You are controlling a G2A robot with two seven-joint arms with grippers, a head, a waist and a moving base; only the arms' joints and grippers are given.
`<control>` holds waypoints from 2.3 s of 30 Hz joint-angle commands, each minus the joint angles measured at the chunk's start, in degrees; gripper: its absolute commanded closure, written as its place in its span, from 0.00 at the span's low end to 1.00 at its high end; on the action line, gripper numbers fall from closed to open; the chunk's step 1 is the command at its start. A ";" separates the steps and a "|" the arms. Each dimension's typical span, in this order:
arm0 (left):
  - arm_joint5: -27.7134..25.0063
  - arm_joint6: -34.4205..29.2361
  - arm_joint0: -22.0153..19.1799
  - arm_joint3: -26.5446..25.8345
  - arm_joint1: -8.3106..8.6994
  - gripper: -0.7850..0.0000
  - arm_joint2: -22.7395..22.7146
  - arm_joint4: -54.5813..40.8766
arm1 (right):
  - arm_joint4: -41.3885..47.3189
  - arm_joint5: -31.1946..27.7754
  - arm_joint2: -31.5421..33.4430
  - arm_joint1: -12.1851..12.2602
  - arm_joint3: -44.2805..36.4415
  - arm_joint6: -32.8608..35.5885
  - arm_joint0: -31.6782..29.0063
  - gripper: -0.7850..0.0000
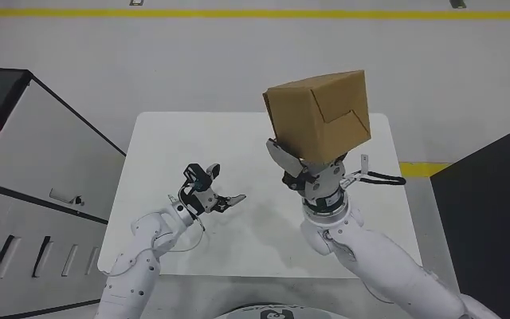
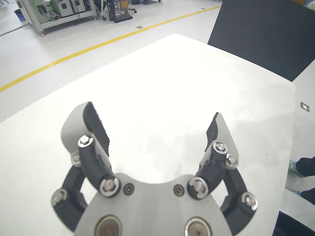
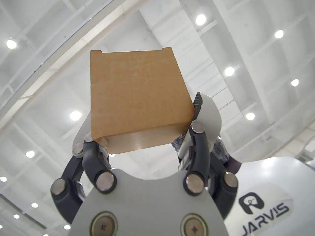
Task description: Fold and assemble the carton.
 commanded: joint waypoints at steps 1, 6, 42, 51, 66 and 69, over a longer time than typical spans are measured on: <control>0.00 0.00 0.00 0.00 0.00 0.00 0.00 0.00 | 1.17 2.01 0.69 -0.23 0.36 1.64 -0.89 1.00; 0.00 0.00 0.00 0.00 0.00 0.00 0.00 0.00 | 3.10 6.25 1.69 -0.96 0.54 4.03 -2.32 1.00; 0.00 0.00 0.00 0.00 0.00 0.00 0.00 0.00 | -22.00 8.40 8.85 -3.43 5.83 -2.99 -2.10 1.00; 0.00 0.00 0.00 0.00 0.00 0.00 0.00 0.00 | -40.64 4.52 15.62 -2.65 4.01 -2.80 -1.77 1.00; 0.00 0.00 0.00 0.00 0.00 0.00 0.00 0.00 | -48.99 0.43 17.93 -2.74 3.91 1.42 -0.91 1.00; 0.00 0.00 0.00 0.00 0.00 0.00 0.00 0.00 | -58.09 0.41 20.39 -2.33 2.37 -1.12 -0.75 1.00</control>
